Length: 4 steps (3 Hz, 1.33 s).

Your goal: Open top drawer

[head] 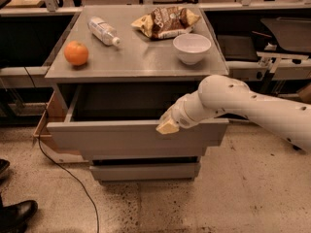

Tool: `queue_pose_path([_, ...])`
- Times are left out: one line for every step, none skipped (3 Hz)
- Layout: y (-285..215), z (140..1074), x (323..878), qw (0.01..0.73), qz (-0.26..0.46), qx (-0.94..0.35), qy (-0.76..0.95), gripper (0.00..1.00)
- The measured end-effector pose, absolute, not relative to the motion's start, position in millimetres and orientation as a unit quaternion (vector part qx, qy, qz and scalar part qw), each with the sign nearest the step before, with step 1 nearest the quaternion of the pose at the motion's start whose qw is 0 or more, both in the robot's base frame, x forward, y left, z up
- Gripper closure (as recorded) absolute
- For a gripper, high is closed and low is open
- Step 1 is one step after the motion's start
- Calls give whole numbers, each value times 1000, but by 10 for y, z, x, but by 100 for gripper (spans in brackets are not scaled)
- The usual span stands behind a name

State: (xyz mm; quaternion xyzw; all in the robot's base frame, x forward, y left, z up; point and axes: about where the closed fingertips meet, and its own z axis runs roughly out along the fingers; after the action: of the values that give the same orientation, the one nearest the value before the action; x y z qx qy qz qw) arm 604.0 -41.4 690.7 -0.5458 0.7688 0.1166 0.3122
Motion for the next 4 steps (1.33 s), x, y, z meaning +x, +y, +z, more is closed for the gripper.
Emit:
queue_pose_path([-455,6901,5936,309,118,-544,771,100])
queue_pose_path([-457,6904,5926,309,119,-544,771,85])
queue_pose_path([-487,6919,5827,302,130,-542,774,62])
queue_pose_path([-508,6980,5757,300,137,-541,774,39])
